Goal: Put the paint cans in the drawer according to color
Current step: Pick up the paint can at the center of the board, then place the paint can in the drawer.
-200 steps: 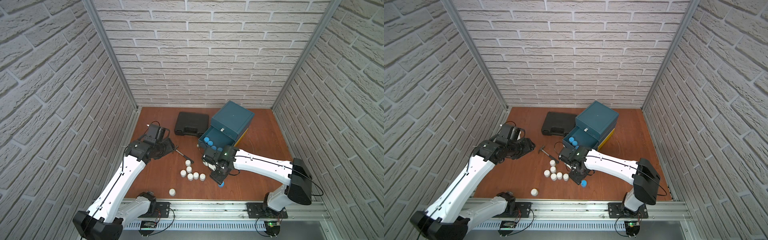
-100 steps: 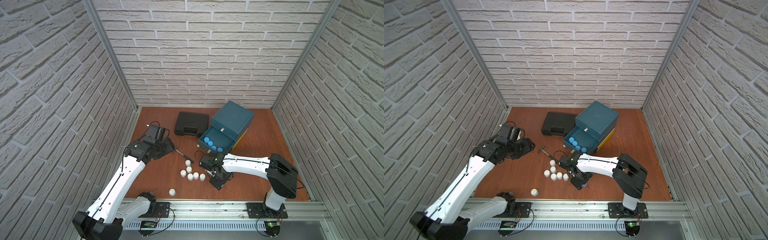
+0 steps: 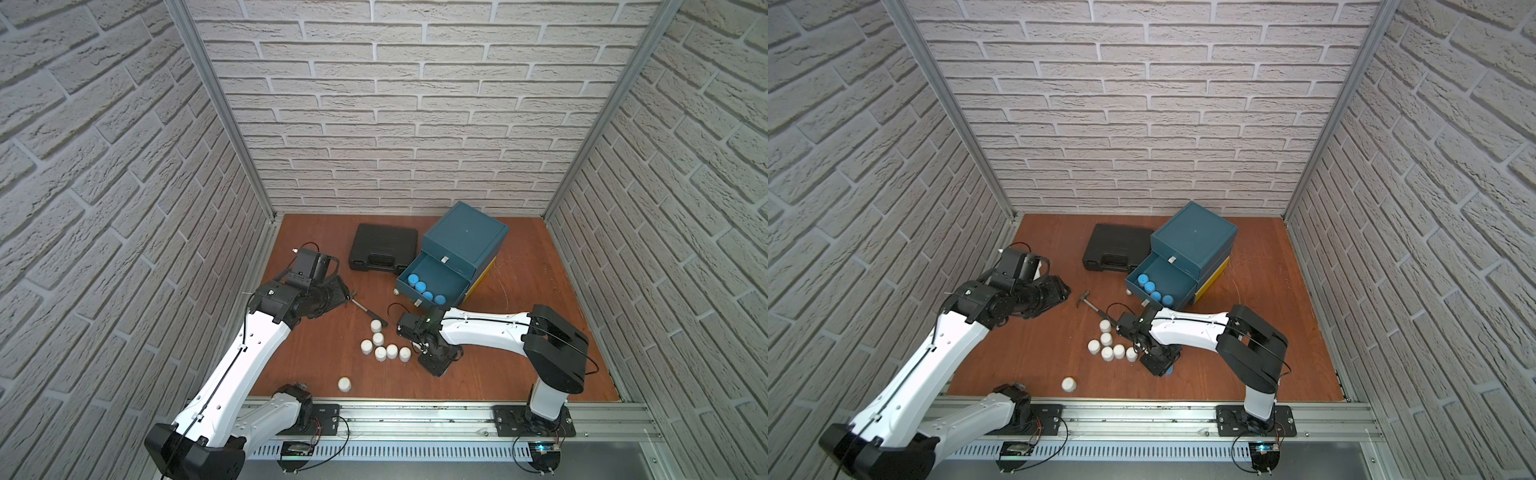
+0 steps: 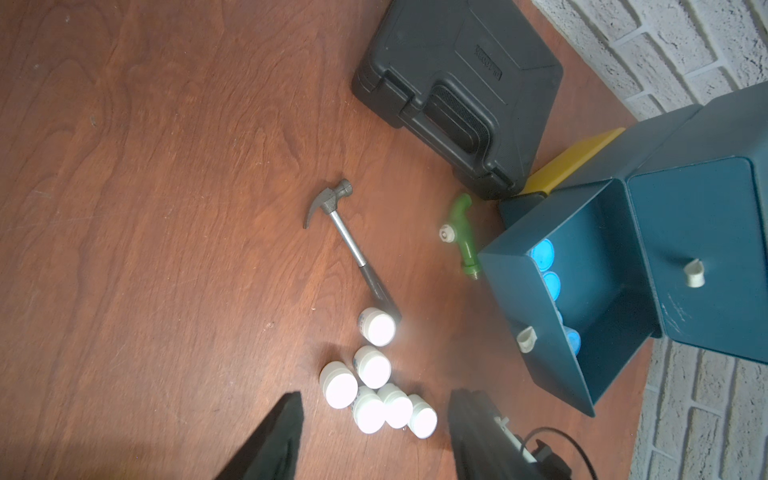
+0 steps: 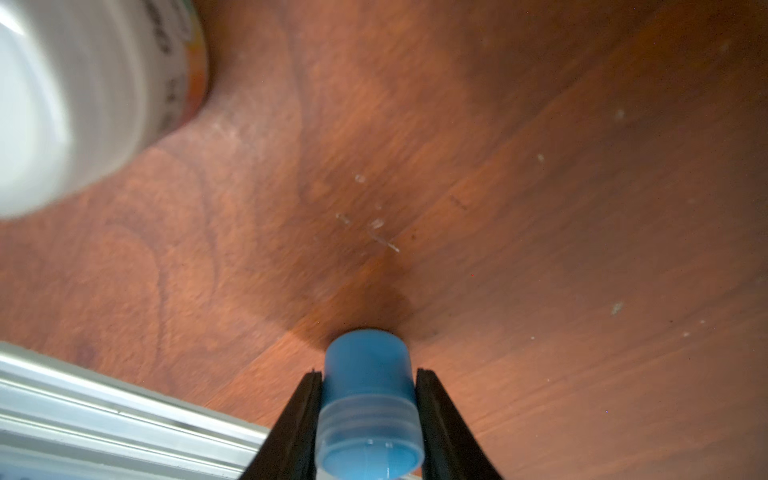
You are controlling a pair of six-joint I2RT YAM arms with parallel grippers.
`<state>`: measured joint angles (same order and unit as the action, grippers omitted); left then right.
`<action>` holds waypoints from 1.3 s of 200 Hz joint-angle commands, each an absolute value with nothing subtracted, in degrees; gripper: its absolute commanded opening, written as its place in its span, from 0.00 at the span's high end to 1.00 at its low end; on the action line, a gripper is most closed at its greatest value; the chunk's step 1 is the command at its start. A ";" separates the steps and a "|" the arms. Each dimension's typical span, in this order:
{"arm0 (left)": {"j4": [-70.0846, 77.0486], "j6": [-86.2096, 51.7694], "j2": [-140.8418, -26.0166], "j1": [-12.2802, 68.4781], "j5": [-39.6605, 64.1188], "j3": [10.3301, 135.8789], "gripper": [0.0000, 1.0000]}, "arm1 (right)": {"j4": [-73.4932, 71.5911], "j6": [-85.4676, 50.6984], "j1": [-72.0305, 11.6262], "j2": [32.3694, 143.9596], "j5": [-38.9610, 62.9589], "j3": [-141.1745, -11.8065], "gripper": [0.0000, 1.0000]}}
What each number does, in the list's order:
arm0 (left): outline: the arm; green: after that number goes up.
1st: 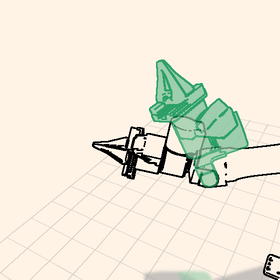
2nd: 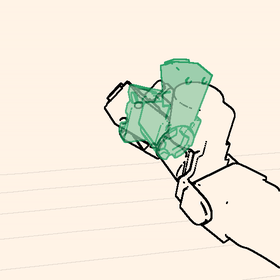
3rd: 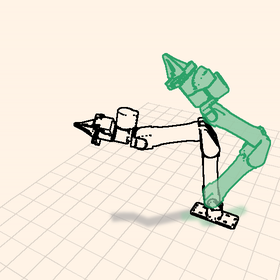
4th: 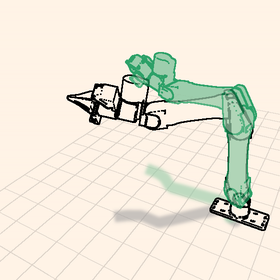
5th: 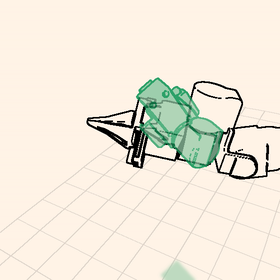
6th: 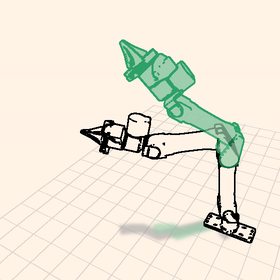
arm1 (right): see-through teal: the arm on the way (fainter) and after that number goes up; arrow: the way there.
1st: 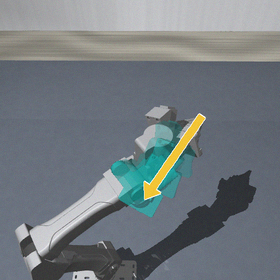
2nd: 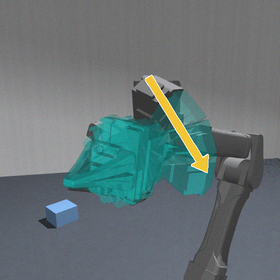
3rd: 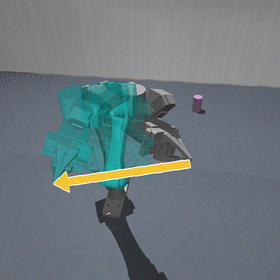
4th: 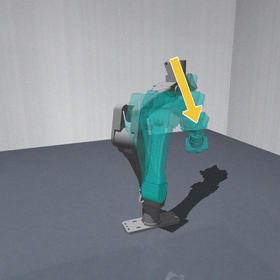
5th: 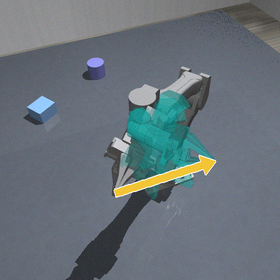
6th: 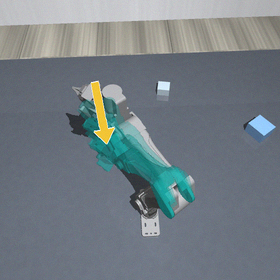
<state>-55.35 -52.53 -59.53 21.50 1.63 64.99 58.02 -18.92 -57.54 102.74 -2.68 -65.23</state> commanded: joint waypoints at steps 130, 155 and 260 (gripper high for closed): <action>-53.44 -52.15 -60.22 21.28 2.28 66.62 0.39 | 80.33 -18.60 -52.79 96.67 -10.32 -96.22 0.83; -53.09 -52.20 -60.62 21.64 2.24 66.79 0.39 | 83.76 -17.41 -47.66 100.54 -13.08 -108.54 0.83; -52.32 -53.39 -61.77 24.62 0.81 67.92 0.39 | 79.66 -13.97 -36.85 112.94 -13.63 -114.86 0.84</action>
<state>-54.02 -52.73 -61.32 23.64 1.67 66.39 82.24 -14.52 -37.28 114.34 -13.08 -116.57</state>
